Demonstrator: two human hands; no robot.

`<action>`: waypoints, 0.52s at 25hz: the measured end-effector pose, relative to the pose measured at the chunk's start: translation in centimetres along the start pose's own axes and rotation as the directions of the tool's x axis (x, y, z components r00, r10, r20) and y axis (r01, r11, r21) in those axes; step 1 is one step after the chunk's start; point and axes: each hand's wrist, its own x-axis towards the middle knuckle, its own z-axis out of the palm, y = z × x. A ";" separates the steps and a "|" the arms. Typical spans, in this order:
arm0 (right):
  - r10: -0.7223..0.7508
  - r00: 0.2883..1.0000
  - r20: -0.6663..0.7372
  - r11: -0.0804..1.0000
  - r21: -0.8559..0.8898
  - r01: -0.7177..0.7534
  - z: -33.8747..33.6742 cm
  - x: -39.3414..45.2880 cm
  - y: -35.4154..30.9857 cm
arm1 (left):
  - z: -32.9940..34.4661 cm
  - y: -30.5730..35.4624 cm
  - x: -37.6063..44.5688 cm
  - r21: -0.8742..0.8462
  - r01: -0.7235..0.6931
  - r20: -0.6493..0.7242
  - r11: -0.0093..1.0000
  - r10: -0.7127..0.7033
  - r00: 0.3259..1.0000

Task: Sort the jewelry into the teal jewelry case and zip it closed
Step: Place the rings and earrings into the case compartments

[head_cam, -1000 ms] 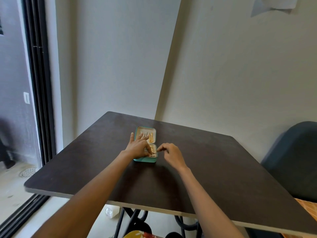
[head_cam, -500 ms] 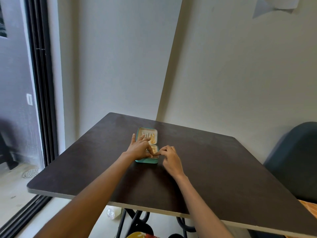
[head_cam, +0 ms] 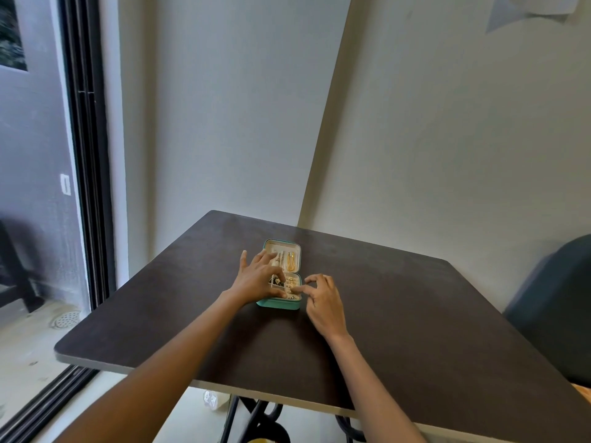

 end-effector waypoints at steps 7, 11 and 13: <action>0.043 0.993 -0.107 0.996 0.083 -0.034 -0.1 -0.3 0.0 | -0.2 0.4 0.1 0.034 -0.042 0.006 0.999 0.042 0.999; -0.012 0.999 -0.045 1.000 -0.006 0.011 0.0 -0.4 -0.1 | -0.5 0.8 0.1 0.032 -0.060 0.043 0.998 0.059 0.997; 0.006 0.999 -0.032 1.000 0.002 -0.006 0.0 -0.4 0.0 | -0.7 1.0 0.3 0.048 -0.051 0.074 0.998 0.048 0.996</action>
